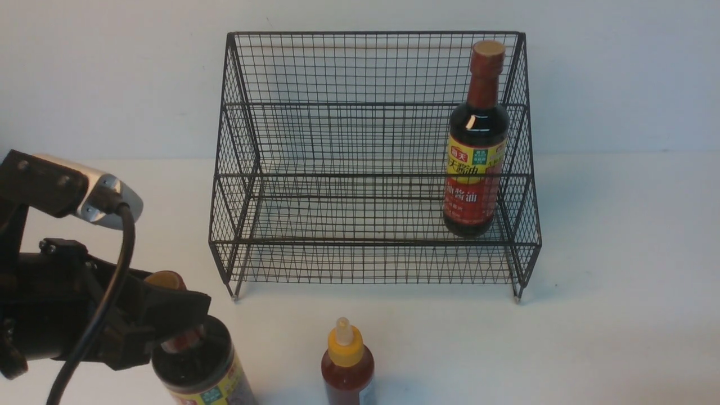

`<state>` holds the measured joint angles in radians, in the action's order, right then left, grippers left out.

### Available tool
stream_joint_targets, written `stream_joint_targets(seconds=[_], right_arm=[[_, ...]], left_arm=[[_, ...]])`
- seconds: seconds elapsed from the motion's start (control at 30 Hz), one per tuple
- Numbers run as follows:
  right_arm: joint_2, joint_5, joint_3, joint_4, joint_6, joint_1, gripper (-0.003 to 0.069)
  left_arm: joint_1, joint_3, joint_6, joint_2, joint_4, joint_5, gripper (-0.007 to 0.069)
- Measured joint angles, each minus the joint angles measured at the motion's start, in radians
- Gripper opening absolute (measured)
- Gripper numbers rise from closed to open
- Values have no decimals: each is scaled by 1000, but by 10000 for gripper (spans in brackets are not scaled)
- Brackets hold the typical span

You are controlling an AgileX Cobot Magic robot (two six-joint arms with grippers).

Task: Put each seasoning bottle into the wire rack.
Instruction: Use the left arm to grab the condiment bottle closest to it, then use the left arm to put the condiment bottle back on the shelf

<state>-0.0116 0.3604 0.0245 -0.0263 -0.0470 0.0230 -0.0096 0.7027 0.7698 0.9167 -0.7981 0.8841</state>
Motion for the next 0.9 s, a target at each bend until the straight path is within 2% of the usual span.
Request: stream_joint_targets(seconds=[0.17,0.3,0.47,0.53,0.77,0.9], right_arm=[[0,0,0,0,0,0,-15],[0,0,0,0,0,0,-15],[0,0,0,0,0,0,-15],[0,0,0,0,0,0,-15],[0,0,0,0,0,0,-15],[0,0,0,0,0,0,-15]], left_arm=[[2,3,14,0,7,-8,295],[2,37,18,-6,48,56,295],[2,179,10,-8,78,186,290],[2,297,-2,-8,68,218,288],[2,477,-39,15,61,191,288],[2,546,-71,75,25,108,288]])
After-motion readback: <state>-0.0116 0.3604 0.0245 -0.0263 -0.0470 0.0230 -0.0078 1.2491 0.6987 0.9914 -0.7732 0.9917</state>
